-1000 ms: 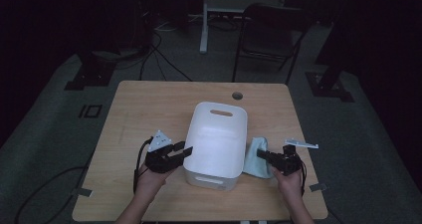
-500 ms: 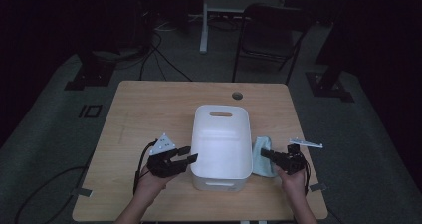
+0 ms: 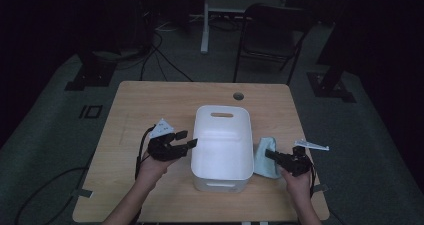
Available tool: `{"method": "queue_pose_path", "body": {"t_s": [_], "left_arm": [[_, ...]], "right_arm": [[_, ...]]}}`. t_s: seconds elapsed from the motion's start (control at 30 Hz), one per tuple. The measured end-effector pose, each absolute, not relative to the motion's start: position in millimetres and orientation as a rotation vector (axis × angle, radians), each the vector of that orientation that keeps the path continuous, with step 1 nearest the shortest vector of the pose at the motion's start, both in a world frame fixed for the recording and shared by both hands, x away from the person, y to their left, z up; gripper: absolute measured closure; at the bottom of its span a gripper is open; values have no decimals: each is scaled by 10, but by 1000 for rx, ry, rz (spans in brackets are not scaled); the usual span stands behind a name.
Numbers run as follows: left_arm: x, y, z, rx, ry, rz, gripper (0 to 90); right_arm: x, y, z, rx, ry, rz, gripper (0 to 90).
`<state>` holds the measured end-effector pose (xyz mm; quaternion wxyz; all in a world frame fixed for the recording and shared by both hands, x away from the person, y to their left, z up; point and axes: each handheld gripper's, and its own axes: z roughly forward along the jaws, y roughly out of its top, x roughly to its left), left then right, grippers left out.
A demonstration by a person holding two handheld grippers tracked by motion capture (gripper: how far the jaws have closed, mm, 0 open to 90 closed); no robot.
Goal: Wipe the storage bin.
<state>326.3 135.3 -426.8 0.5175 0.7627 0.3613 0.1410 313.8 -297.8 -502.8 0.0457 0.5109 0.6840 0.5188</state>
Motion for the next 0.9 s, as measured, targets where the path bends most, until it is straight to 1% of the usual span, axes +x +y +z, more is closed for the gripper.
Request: {"method": "queue_pose_path", "body": {"t_s": [0.13,0.33,0.37,0.4,0.5,0.57,0.67,0.7,0.77,0.9], "left_arm": [[3438,1353,-4188,1834,845,369,466],[3757,1327,-4130,1835,859,370,466],[3757,1327,-4130,1835,859,370,466],[3871,1310,-4139,1843,862,362,466],[4019,1284,-4165,1868,861,369,466],[4126,1270,-4184,1869,859,348,466],[4259,1244,-4201,1879,842,351,466],[4292,1230,-4202,1890,838,377,466],[4364,1222,-4208,1888,830,371,466],[4512,1206,-4245,1878,858,369,466]], "right_arm": [[3137,-2992,-5025,1564,2085,1571,836],[3125,-2992,-5018,1563,2090,1561,836],[3125,-2992,-5018,1563,2090,1561,836],[3126,-2988,-5017,1557,2093,1559,836],[3122,-2982,-5017,1553,2099,1560,836],[3122,-2983,-5023,1562,2098,1564,836],[3122,-2991,-5036,1567,2100,1568,836],[3123,-2993,-5040,1566,2101,1568,836],[3123,-2997,-5046,1568,2102,1570,836],[3120,-2998,-5053,1573,2105,1570,836]]}}
